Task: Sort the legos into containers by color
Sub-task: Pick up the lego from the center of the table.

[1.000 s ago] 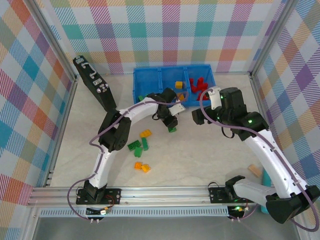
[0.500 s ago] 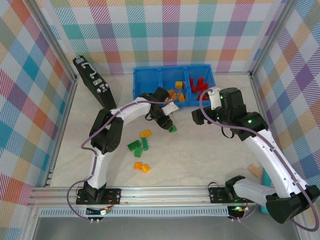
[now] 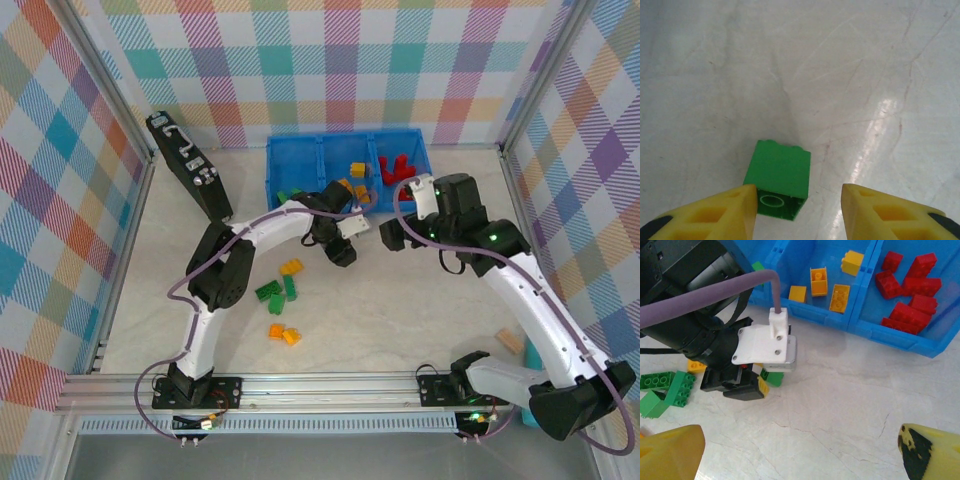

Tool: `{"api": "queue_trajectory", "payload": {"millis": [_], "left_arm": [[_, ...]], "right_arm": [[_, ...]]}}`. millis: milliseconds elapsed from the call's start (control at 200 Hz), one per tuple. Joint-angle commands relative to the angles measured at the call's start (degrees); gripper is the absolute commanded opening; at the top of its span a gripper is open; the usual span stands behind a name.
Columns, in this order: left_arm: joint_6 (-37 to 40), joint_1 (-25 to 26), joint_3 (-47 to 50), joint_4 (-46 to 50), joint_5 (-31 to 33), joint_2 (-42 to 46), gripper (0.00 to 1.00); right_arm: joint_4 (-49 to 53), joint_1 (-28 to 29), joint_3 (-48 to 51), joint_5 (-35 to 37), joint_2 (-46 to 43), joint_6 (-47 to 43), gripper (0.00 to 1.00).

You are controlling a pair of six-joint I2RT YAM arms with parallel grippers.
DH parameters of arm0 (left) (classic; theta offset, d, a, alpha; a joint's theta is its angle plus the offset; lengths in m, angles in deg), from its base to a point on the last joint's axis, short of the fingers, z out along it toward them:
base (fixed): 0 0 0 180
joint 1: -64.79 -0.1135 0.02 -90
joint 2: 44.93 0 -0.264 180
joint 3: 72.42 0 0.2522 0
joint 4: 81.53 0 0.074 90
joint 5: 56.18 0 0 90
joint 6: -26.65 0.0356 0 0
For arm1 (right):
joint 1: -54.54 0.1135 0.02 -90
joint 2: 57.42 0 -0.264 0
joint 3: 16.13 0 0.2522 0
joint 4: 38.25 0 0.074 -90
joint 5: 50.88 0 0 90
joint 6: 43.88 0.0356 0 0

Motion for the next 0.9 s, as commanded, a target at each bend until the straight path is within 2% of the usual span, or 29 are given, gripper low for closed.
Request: {"api": "queue_trajectory", "payload": {"millis": [0, 110, 180, 535, 740, 895], "left_arm": [[2.2, 0.4, -1.3, -0.5, 2.0, -1.3, 0.49], [3.1, 0.5, -1.7, -0.5, 3.7, -2.1, 0.49], [3.5, 0.5, -1.7, -0.7, 4.7, -2.5, 0.54], [4.2, 0.7, -2.0, -1.6, 5.2, -3.5, 0.62], [4.4, 0.7, -2.5, -0.5, 4.2, -4.6, 0.56], [4.1, 0.7, -2.4, 0.5, 3.6, -4.6, 0.47]], "right_arm": [[0.4, -0.2, -2.2, -1.9, 0.7, -0.7, 0.99], [0.5, -0.2, -2.6, -2.2, 1.4, -0.7, 0.99], [0.6, -0.2, -2.9, -2.6, 1.9, -0.8, 0.99], [0.7, -0.2, -3.9, -3.6, 3.4, -1.0, 0.99], [0.7, -0.2, -3.5, -2.8, 3.1, -0.9, 0.99], [0.3, -0.2, -3.1, -2.1, 2.9, -0.8, 0.99]]}}
